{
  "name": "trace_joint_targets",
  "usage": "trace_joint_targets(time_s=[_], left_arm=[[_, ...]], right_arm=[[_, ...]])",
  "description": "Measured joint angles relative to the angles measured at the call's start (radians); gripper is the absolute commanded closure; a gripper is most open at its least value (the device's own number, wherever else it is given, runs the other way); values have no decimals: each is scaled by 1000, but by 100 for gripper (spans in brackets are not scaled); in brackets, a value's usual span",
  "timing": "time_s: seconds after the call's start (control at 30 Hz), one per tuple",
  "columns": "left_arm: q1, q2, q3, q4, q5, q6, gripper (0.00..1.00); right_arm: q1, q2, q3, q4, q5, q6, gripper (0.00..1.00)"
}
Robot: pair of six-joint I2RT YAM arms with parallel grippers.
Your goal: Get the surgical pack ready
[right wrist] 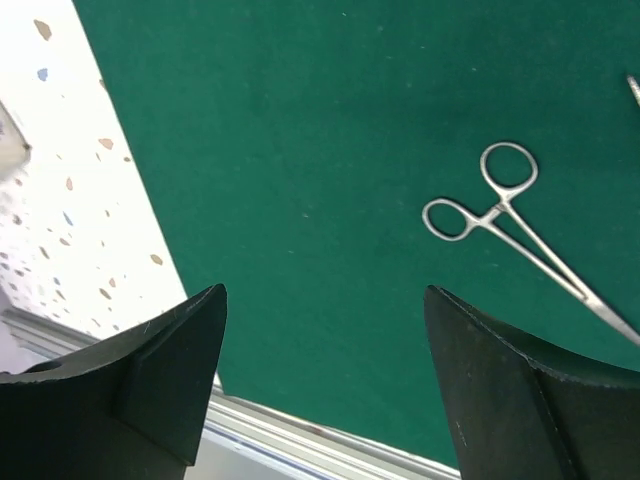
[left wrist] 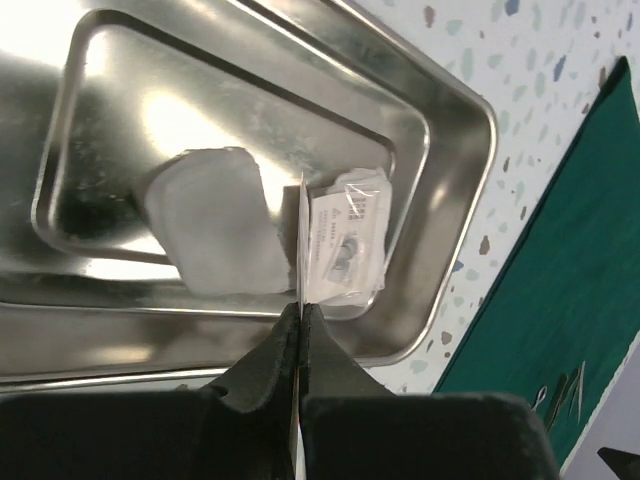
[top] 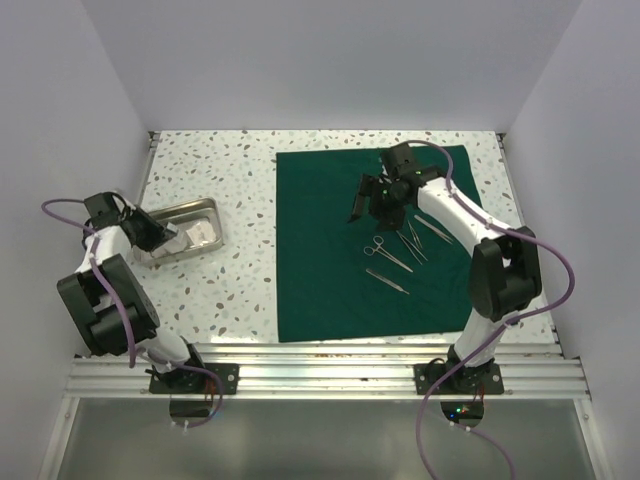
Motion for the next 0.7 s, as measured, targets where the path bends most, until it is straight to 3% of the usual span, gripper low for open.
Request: trace_joint_targets(time_s=[0.13, 0.2, 0.27, 0.47, 0.7], left_arm=[[45, 39, -8, -7, -7, 10, 96], [53, 49, -8, -9, -15, 18, 85], [56, 56, -8, -22, -32, 28, 63], [56, 59, -1, -82, -84, 36, 34], [39, 48, 2, -131, -108, 27, 31]], right_arm=[[-7, 0, 0, -25, -6, -64, 17], [-8, 0, 0, -44, -3, -100, 18], [-8, 0, 1, -72, 6, -137, 22], [-8, 10, 14, -149, 50, -234, 32], [-12, 74, 43, -203, 223, -308, 39]])
